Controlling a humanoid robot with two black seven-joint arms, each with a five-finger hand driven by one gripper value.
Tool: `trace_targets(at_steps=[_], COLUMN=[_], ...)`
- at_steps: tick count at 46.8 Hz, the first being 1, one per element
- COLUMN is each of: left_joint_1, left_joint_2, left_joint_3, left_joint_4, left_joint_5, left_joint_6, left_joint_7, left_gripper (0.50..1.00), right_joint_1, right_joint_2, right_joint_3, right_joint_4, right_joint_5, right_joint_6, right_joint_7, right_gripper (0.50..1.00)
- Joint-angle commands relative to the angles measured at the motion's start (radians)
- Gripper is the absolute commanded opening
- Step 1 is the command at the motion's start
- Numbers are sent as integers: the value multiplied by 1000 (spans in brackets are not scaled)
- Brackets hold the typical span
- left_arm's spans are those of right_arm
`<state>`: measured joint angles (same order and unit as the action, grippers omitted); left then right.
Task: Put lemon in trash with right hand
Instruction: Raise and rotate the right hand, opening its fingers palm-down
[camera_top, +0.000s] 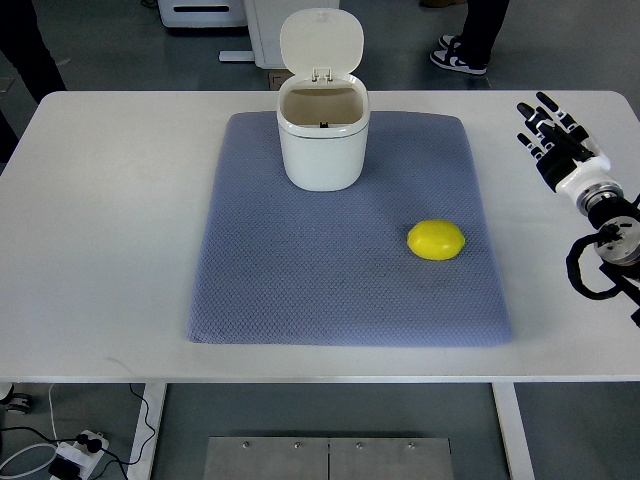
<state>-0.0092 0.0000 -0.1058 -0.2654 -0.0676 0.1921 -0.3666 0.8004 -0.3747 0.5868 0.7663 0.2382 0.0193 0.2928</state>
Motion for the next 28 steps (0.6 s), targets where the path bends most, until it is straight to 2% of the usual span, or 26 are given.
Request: trace_targets(at_steps=[1, 10, 20, 28], left_joint_1=[0, 0, 2, 0], left_joint_2=[0, 0, 0, 0], left_joint_3=[0, 0, 0, 0], left_joint_4=[0, 0, 0, 0], left_joint_5=[0, 0, 0, 0], left_joint_6=[0, 0, 0, 0], left_joint_7=[0, 0, 0, 0], left_gripper=[1000, 1000, 1000, 1000], right_joint_1=[2, 29, 45, 43], right_joint_2=[-6, -7, -1, 2], right_joint_3=[1, 1, -2, 4], right_joint_4=[-1, 2, 2, -2], right_joint_5=[0, -2, -56, -63], right_joint_6=[-1, 1, 1, -1], right_joint_7=[-1, 8, 112, 115], right_gripper=[1000, 1000, 1000, 1000])
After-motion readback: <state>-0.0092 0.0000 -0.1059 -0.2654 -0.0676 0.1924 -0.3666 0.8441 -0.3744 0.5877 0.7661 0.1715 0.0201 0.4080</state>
